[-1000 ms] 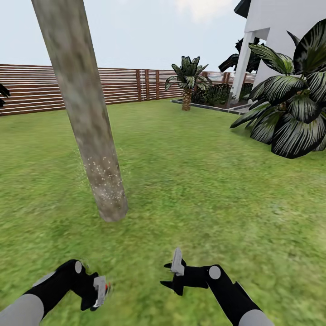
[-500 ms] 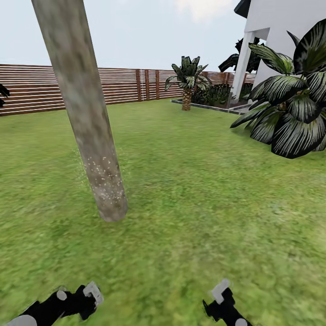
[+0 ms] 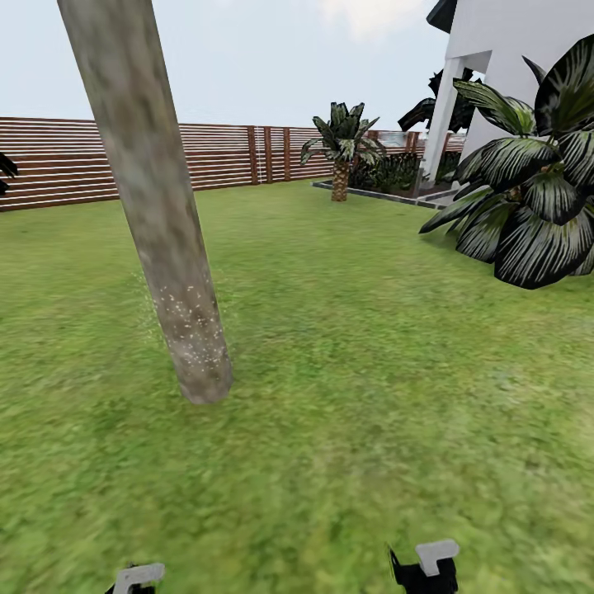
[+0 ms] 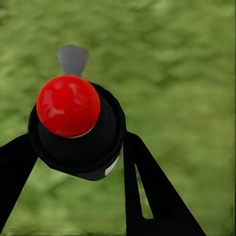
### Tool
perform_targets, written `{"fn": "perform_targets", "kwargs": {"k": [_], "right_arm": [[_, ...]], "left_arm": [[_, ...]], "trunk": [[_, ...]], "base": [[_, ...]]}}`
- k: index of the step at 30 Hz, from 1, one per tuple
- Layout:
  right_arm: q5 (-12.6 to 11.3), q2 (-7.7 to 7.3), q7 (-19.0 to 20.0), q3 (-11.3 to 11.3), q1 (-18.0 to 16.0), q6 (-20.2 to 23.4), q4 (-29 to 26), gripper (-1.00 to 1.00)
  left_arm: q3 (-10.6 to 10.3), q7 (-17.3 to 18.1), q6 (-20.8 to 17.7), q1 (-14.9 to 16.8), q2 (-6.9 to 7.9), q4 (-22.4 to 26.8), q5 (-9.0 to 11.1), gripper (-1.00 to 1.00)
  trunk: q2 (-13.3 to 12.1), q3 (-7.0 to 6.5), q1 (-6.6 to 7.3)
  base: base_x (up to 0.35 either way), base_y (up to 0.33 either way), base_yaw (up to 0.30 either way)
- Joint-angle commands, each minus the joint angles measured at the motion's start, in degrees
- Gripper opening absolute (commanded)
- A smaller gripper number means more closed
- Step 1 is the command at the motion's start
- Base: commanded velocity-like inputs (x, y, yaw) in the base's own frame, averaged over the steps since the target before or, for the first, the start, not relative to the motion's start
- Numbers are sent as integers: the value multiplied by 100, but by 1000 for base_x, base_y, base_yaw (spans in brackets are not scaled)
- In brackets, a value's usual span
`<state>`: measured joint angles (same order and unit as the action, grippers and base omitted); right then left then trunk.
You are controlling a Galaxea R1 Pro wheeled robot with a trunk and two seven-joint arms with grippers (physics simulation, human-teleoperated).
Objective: In the garden, pick up the pesticide atomizer on the floor and spray pesticide onto both trees until each tree trunk is fully covered.
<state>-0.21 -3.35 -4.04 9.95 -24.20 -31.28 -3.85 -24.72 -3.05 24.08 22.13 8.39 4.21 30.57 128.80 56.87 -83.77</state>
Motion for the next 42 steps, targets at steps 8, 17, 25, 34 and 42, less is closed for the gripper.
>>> {"fn": "perform_targets", "kwargs": {"k": [8,17,25,34,42], "right_arm": [[-181,-2,9,-246,19,23,-19,100],[-287,27,1,-353,20,13,-11,100],[-286,60,0,-353,20,9,-11,100],[-286,71,0,-353,20,8,-9,100],[-286,71,0,-353,20,8,-2,100]], "left_arm": [[-7,-2,9,-124,24,8,95,-100],[-9,-12,8,-139,1,38,430,-100],[-7,-12,1,-139,-4,39,432,-100],[-6,-12,0,-139,-4,23,441,-100],[2,-20,0,-139,6,25,450,-100]], "trunk": [[0,-1,0],[0,-38,0],[0,-71,0],[0,-89,0],[0,-90,0]], "base": [[-64,0,15],[-227,0,243],[-1,0,261],[0,0,274],[-203,-100,277]]}}
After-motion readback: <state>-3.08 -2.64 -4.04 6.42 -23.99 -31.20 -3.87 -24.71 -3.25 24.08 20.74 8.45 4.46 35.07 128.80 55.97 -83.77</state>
